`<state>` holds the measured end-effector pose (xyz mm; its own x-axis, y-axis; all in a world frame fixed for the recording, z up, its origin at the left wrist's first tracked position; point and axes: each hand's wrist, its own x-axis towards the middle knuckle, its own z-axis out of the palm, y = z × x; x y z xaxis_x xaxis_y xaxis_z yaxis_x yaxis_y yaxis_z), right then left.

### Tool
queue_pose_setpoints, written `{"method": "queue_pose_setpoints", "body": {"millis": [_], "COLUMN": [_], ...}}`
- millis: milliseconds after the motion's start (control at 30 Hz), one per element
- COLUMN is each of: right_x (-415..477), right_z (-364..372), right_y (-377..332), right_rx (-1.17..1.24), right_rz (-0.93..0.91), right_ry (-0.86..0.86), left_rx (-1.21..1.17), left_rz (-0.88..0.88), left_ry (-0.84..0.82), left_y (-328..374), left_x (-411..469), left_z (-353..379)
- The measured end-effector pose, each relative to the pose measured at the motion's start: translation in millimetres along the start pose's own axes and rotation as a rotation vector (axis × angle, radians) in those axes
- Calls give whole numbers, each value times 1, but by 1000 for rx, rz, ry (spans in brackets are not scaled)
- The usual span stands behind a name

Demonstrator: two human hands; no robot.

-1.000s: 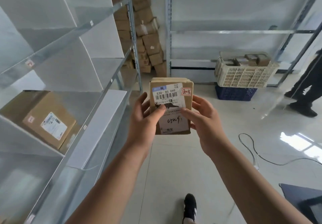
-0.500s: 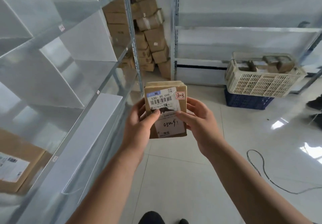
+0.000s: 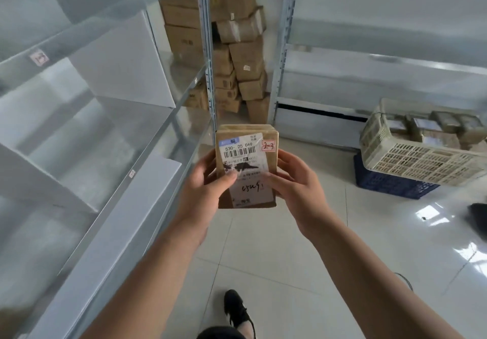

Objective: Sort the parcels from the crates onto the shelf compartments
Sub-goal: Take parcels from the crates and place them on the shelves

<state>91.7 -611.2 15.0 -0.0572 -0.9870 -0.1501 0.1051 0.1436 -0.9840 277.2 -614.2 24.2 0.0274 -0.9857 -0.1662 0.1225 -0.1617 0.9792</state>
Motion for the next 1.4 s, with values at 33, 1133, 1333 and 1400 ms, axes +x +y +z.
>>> {"method": "queue_pose_setpoints", "body": {"millis": [33, 1133, 1333, 1400], "right_x": [17, 349, 307, 300], "right_z": [4, 237, 278, 290], "right_y": [-2, 51, 81, 90], "right_rx": [-2, -268, -371, -418], "right_rz": [1, 220, 122, 59], "right_ry": [-5, -1153, -1219, -1221], "left_rx": [11, -75, 36, 49], "left_rz": [2, -112, -64, -61], "left_ry": [10, 1265, 1391, 1393], "left_y": [3, -32, -57, -69], "left_x": [18, 189, 162, 158], "left_z": [-2, -94, -125, -135]}}
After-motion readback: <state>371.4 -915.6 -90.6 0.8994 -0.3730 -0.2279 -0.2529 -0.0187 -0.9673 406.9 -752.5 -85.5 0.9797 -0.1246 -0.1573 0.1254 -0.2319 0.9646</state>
